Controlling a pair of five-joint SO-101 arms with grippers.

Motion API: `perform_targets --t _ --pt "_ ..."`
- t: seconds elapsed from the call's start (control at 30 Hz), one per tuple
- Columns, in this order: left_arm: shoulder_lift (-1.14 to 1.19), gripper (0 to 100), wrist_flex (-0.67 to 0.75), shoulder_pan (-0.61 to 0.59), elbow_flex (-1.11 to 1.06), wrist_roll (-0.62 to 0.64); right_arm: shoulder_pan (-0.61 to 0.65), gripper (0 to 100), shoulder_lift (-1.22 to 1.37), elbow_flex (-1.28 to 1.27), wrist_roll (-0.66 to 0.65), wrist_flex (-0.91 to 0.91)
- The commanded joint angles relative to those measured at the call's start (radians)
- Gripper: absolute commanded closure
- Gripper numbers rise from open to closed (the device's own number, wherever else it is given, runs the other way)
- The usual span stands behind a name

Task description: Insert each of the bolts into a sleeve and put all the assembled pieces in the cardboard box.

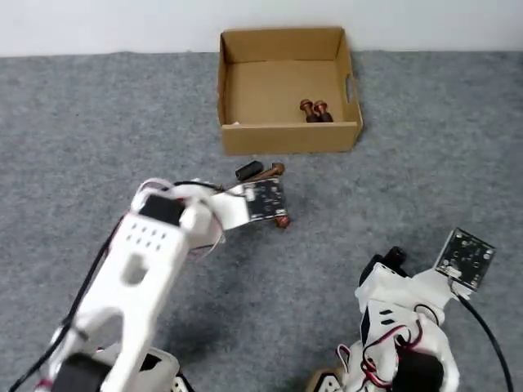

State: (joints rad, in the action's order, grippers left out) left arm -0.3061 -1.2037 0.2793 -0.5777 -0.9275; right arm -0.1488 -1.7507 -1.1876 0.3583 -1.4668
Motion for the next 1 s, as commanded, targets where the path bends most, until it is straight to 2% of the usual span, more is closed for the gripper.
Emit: perform_targets --t 0.0,0.13,0.47,0.73,0.97 --pt "0.155 88 -0.049 0.015 0.174 -0.081 -0.008 99.1 0.002 0.000 -0.009 0.027" --pt "0.318 82 -0.104 0.018 0.346 -0.138 -0.008 99.1 0.004 -0.002 -0.009 0.028" --pt "0.655 82 -0.233 0.077 0.688 -0.262 -0.008 99.1 0.004 -0.005 -0.009 0.028" --pt "0.819 82 -0.273 0.127 0.920 -0.270 -0.008 99.1 0.004 -0.006 -0.009 0.028" --pt "0.902 82 -0.284 0.155 0.998 -0.270 -0.008 99.1 0.004 -0.006 -0.009 0.028"
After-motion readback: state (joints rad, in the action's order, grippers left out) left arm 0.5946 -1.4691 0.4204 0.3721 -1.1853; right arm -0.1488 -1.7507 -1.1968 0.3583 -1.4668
